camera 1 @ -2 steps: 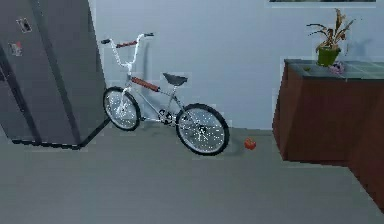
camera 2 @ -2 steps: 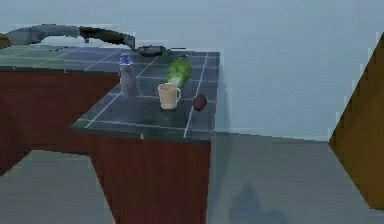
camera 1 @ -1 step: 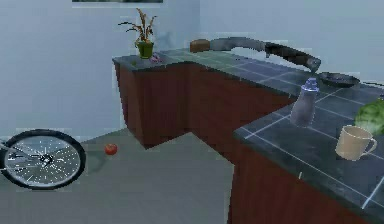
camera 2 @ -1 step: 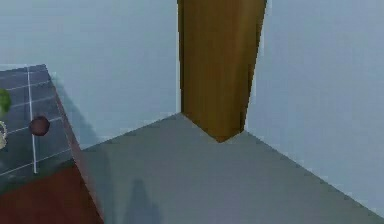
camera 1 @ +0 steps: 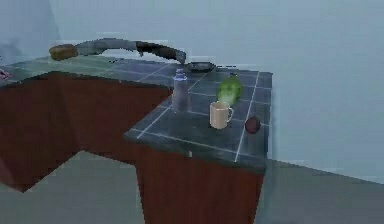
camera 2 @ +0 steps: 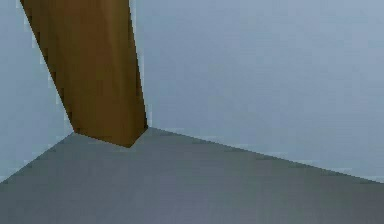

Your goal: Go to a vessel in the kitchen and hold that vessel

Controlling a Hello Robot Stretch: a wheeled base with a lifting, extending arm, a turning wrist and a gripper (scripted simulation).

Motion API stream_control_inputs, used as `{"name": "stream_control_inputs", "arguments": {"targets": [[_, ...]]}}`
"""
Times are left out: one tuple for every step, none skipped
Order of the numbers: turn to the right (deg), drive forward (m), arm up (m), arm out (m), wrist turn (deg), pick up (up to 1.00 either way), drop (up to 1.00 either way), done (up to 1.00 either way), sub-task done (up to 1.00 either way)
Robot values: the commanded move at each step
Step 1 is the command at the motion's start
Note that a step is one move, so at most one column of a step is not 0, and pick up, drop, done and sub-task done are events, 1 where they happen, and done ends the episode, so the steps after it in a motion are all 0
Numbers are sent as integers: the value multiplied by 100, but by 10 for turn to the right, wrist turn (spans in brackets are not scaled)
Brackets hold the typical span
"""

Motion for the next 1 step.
{"name": "stream_control_inputs", "arguments": {"targets": [[0, 30, 0, 0, 0, 0, 0, 0, 0]]}}
